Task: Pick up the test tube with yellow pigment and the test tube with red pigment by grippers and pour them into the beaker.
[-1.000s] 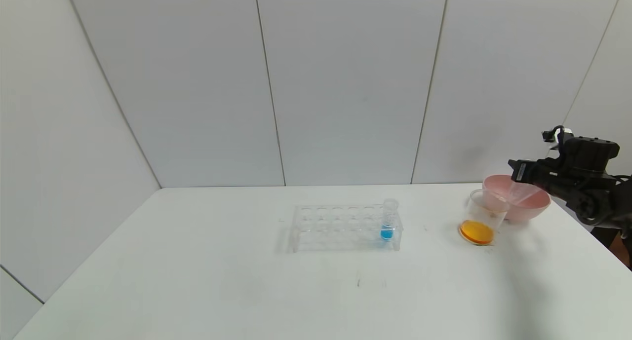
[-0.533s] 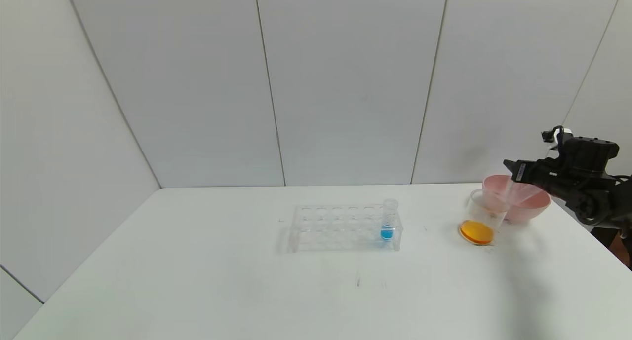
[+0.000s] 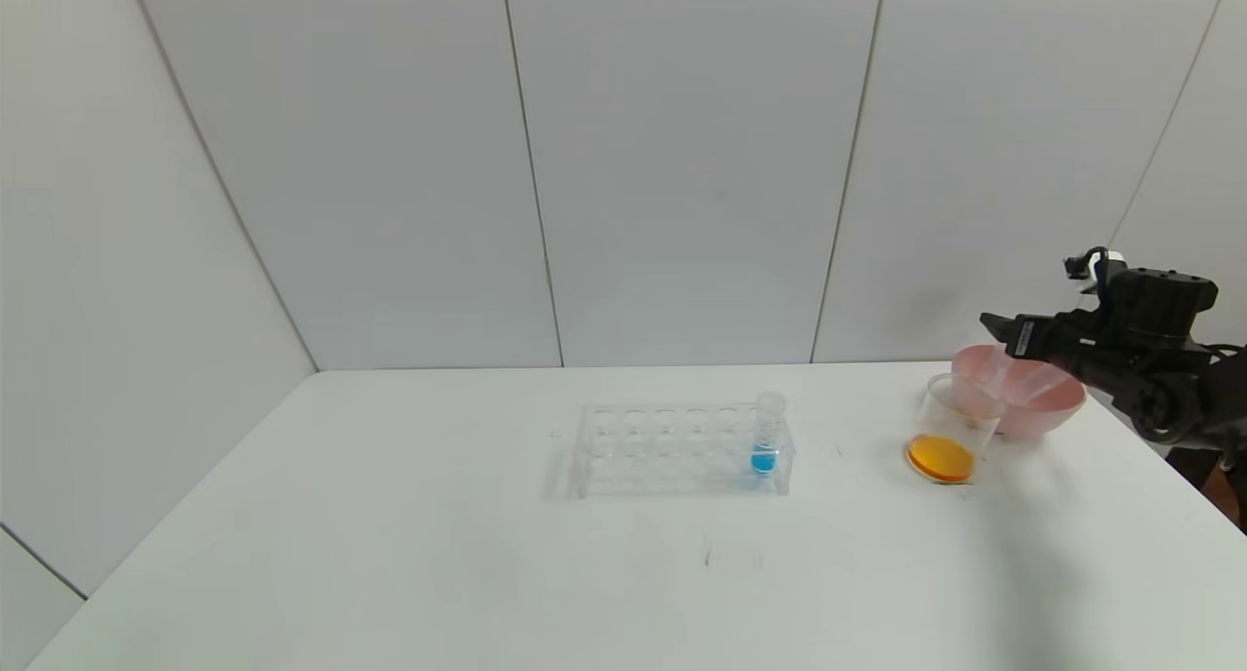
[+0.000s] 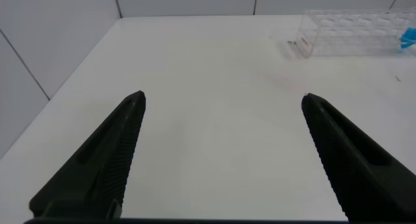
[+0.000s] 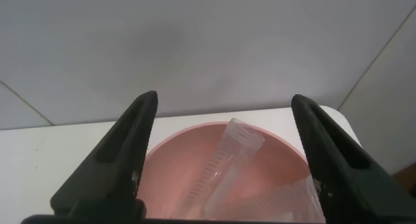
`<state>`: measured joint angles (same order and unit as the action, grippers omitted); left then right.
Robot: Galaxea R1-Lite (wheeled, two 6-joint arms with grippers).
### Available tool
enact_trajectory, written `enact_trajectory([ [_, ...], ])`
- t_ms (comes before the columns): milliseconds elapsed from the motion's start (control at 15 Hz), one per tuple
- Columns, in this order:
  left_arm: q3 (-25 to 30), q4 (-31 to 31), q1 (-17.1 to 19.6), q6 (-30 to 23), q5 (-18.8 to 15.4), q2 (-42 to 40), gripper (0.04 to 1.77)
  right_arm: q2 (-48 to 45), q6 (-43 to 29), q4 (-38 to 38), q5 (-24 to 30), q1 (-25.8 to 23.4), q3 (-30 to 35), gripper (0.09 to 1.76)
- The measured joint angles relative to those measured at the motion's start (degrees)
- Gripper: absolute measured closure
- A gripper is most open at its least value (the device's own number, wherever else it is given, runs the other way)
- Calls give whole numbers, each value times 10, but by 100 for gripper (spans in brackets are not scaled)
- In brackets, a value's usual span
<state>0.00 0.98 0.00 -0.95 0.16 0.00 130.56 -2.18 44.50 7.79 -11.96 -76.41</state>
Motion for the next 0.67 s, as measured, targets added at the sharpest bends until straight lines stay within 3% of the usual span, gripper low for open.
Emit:
enact_trajectory([
  [333, 0, 0, 0, 0, 0, 0, 9, 7, -3, -35, -90, 66, -56, 26],
  [667, 0, 0, 0, 0, 0, 0, 9, -31, -4, -31, -96, 113, -21, 20],
])
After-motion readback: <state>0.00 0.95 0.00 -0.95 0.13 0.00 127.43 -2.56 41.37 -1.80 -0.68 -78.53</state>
